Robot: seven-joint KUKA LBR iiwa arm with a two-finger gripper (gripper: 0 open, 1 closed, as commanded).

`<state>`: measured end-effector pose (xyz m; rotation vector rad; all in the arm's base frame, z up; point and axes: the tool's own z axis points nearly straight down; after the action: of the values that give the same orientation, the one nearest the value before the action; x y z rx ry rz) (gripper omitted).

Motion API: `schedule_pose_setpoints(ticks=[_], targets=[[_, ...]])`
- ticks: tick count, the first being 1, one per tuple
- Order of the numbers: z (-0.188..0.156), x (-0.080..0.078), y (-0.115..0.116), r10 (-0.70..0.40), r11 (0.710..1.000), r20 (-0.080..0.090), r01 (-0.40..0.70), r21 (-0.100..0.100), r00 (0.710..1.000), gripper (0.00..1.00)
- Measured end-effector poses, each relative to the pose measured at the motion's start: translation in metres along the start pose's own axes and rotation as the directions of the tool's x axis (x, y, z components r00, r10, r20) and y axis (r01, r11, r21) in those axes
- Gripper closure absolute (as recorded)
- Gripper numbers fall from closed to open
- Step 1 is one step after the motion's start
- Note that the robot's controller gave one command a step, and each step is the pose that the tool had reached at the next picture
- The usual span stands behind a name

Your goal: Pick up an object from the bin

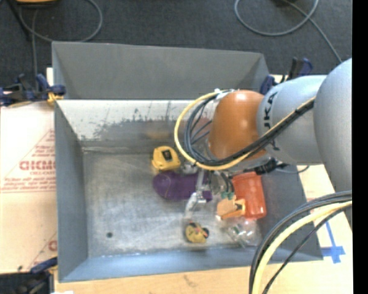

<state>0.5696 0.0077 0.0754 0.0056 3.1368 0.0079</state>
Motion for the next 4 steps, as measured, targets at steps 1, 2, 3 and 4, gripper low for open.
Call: schedule_pose_setpoints(ticks=[1,2,3,4], targets=[[-0.004,0.013,0.009,-0.01,1.0,0.006,0.01,0.005,1.0,0.0],[-0.002,0.002,0.003,-0.002,1.0,-0.005,0.002,0.004,1.0,0.0],[-0.004,0.003,0.004,-0.005,1.0,0.002,0.005,0.004,1.0,0.0],[-0.007,0.006,0.005,-0.003,1.0,-0.008,0.003,0.003,1.0,1.0]])
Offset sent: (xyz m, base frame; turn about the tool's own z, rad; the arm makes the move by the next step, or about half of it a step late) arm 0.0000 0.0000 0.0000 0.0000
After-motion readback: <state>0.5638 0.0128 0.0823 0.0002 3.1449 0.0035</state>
